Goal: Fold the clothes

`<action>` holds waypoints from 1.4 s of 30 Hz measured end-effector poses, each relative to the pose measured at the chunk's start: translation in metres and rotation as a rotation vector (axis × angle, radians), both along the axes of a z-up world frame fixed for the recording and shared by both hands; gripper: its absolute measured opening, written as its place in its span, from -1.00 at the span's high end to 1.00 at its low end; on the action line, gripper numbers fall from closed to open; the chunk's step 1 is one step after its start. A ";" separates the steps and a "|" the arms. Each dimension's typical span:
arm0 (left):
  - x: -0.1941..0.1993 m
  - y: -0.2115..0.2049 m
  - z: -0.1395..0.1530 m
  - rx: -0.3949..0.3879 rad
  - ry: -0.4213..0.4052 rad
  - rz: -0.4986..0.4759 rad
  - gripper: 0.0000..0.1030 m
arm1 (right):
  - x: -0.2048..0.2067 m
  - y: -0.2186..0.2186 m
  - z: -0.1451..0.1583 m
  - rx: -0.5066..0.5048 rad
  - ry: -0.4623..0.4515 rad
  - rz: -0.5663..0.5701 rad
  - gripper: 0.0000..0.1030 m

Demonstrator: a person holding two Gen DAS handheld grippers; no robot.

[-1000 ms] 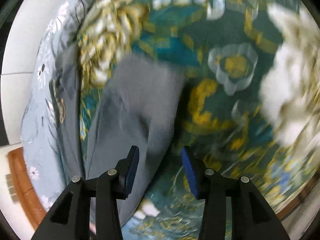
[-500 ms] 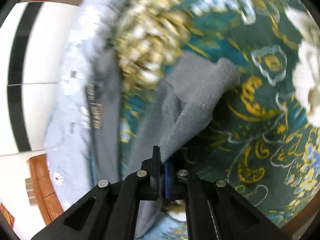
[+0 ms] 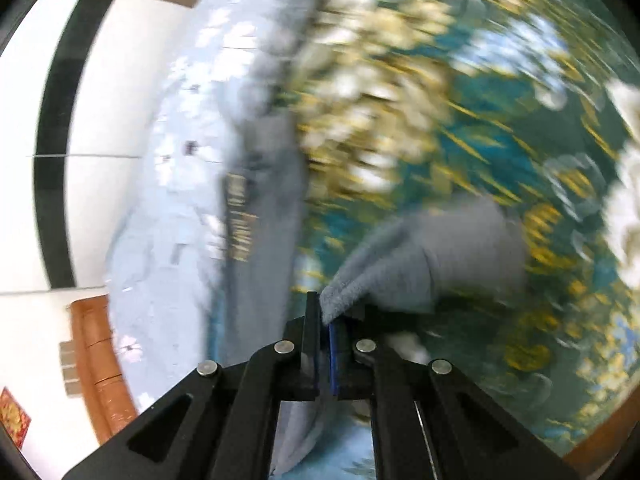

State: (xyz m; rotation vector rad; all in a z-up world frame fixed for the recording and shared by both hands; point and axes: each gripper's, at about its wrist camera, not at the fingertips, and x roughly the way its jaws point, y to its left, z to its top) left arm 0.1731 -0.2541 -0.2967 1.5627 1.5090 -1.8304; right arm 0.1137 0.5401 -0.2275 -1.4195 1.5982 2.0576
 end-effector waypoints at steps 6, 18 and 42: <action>-0.107 0.032 0.005 0.039 0.081 0.027 0.83 | -0.090 0.004 0.026 0.029 0.043 0.071 0.95; -0.198 0.010 -0.065 0.027 -0.030 0.079 0.83 | -0.264 -0.036 -0.034 0.109 -0.157 0.205 0.94; -0.112 -0.020 -0.032 -0.142 0.012 -0.006 -0.26 | -0.271 -0.077 -0.005 0.265 -0.030 0.412 -0.16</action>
